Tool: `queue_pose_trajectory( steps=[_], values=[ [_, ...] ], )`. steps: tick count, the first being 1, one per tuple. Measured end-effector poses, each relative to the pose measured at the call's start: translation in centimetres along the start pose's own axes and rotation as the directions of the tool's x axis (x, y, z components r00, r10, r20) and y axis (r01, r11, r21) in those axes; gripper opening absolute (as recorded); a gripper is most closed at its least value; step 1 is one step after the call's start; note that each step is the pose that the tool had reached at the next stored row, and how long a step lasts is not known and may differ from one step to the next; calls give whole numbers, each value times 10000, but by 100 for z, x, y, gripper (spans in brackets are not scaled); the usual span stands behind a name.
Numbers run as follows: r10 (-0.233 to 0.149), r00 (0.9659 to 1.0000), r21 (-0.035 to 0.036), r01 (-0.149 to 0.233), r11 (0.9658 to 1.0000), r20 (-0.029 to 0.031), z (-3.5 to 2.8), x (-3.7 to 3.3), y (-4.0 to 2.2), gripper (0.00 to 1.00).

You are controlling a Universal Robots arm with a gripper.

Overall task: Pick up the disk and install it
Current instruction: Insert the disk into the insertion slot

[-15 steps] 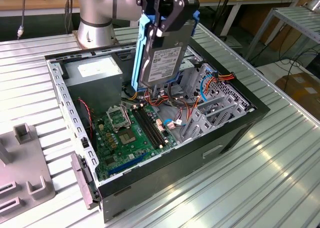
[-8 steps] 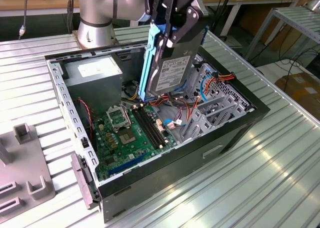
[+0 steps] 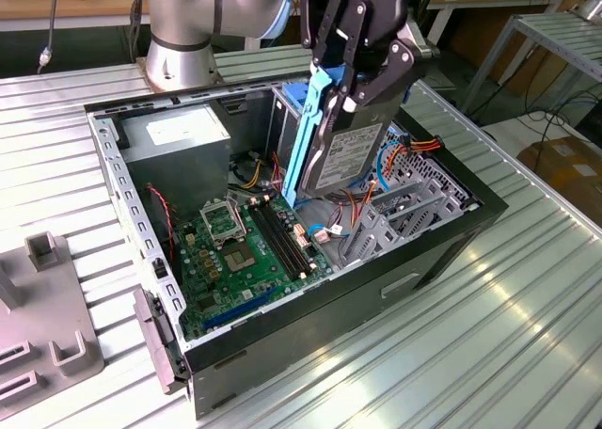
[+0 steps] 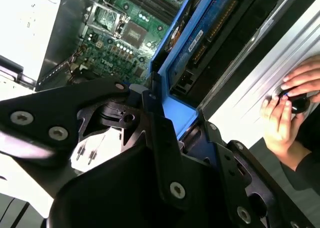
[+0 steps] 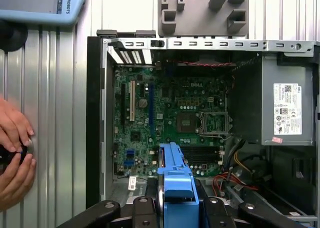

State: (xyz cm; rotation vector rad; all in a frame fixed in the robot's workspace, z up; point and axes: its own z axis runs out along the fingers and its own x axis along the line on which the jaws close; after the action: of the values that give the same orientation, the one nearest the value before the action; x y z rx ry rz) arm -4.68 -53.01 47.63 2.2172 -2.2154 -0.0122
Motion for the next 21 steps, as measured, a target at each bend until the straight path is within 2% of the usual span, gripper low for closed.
queue_pose_trajectory(
  steps=[2, 3, 7, 13, 16, 20, 21],
  values=[
    [0, 10000, -1, 0, 10000, -1, 4, 1, -109, 37],
    [-1, 10000, -1, 1, 10000, -2, 4, 1, -137, 37],
    [0, 10000, -1, 0, 10000, -3, 6, 7, -150, 37],
    [0, 10000, -2, 0, 10000, -2, 32, 142, -178, 37],
    [0, 10000, -1, 0, 10000, -2, 48, 166, -294, 37],
    [0, 10000, -1, 0, 10000, -2, 59, 174, -490, 37],
    [0, 10000, -1, 0, 10000, -3, 59, 173, -522, 37]
  ],
)
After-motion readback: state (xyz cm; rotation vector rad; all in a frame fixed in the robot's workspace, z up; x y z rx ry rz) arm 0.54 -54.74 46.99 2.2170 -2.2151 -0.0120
